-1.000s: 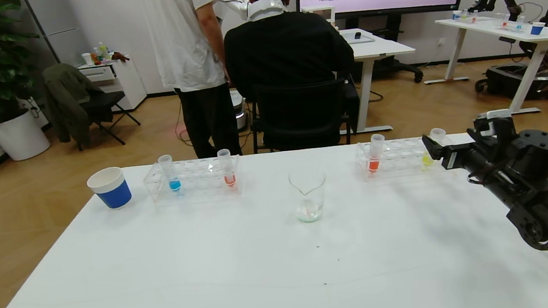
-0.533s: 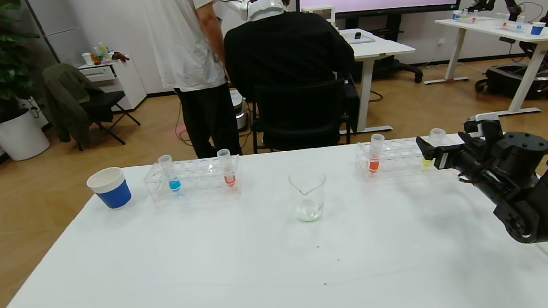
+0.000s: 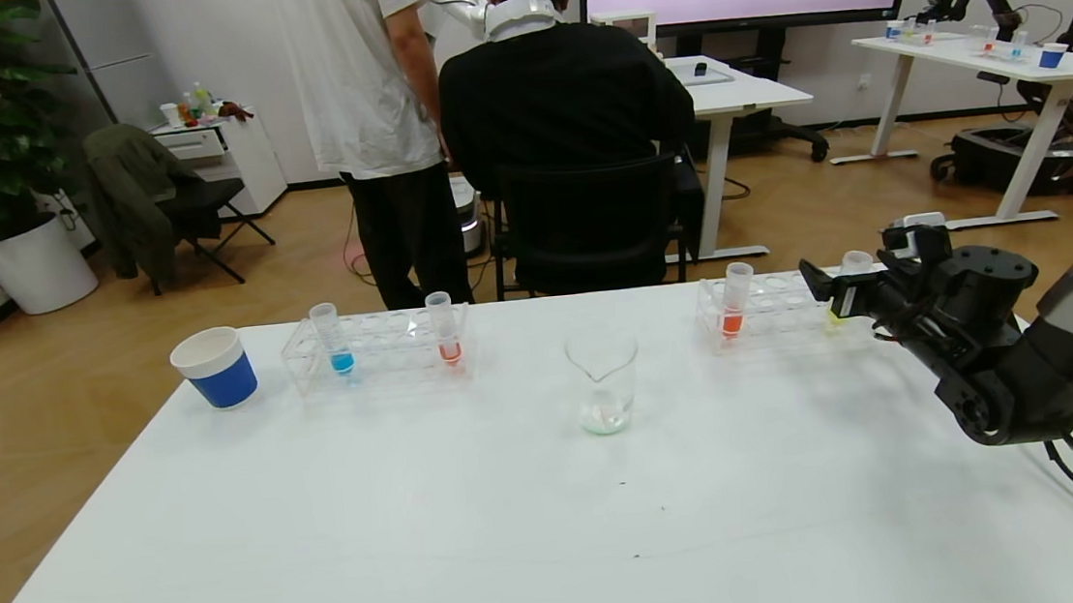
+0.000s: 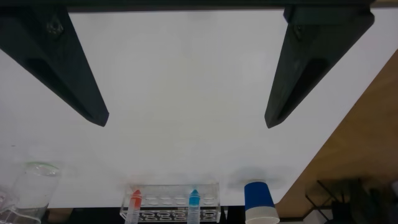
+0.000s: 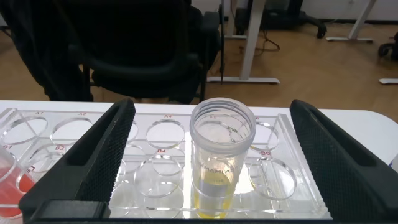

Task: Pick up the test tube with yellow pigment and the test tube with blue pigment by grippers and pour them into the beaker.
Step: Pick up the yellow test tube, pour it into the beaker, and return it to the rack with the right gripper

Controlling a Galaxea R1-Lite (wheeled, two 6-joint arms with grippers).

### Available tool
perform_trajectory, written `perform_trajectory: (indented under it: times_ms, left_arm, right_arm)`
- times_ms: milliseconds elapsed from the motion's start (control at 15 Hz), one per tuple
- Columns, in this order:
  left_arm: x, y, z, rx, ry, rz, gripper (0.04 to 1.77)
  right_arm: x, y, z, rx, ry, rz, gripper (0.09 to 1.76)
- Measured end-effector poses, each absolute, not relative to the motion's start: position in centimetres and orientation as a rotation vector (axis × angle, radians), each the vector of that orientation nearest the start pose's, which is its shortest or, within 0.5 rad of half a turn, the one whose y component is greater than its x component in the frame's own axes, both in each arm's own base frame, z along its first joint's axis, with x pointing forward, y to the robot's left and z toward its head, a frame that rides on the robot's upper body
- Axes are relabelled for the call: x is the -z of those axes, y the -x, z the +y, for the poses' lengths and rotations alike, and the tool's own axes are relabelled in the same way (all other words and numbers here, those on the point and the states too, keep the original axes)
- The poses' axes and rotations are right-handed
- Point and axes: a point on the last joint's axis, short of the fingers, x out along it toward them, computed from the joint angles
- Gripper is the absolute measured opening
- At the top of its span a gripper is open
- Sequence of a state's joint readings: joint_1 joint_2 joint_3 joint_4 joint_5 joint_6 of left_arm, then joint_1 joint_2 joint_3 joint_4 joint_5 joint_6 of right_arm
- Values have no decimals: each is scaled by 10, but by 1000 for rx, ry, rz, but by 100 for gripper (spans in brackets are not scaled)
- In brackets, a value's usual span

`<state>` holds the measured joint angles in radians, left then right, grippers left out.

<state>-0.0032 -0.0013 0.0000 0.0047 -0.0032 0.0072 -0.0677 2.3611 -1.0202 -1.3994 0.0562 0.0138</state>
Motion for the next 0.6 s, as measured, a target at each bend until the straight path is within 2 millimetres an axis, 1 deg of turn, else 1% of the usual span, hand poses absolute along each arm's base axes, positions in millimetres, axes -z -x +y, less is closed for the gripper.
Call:
perform_trajectory:
  times_ms: [267,333,400,533,600]
  left_arm:
    - [-75,23,0,6,-8,3,175]
    - [-75,23,0,6,-8,3,175]
    - [-75,23,0,6,-8,3,175]
    - [-75,23,0,6,-8,3,175]
    - [-75,23,0,6,-8,3,175]
  right_arm:
    - [-62,-431,-28,13,-11,-61,174]
    - [-62,-431,-28,14,-10,-61,166]
    - [-61,-431,-29,14,-11,-61,144]
    - [-62,-430,-29,10,-10,-60,63]
    - [-62,-430,-30,5,-9,-59,38]
